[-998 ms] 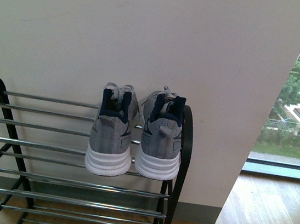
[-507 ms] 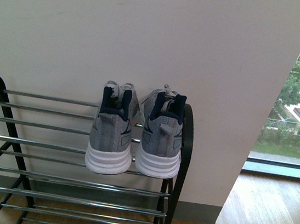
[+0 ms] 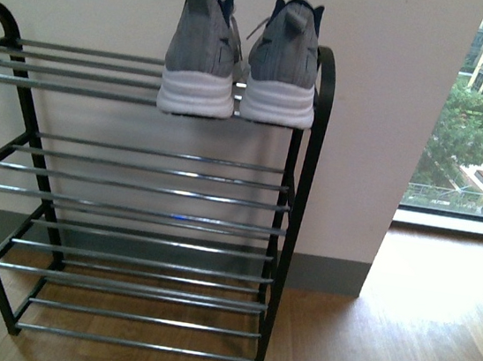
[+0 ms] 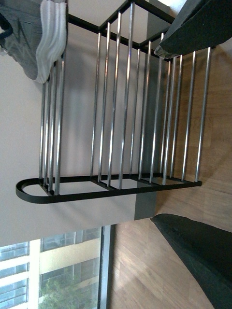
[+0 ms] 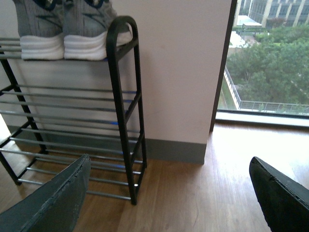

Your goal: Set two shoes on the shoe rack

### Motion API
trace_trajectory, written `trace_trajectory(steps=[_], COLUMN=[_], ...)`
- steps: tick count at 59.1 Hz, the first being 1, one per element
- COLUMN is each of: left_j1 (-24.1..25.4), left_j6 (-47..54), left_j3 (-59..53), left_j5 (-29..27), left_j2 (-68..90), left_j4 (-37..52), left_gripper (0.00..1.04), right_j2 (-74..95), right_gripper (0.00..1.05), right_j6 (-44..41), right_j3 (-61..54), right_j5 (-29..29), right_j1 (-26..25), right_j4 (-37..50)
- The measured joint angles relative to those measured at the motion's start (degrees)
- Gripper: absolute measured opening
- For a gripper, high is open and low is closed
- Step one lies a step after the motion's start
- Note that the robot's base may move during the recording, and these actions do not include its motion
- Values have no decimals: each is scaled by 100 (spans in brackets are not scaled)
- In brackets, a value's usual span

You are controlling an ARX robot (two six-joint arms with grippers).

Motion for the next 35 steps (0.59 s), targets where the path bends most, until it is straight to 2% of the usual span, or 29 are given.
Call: trace_trajectory(steps=[35], left_j1=[2], left_j6=[0], left_j3=[0], left_j5=[-4], left_j2=[0], left_j4=[-2], left_gripper=[95], right_j2=[0], right_gripper=[95], right_j6=[0], right_j3=[0], right_j5=[-15], right_j1=[0], right_j4=[-9])
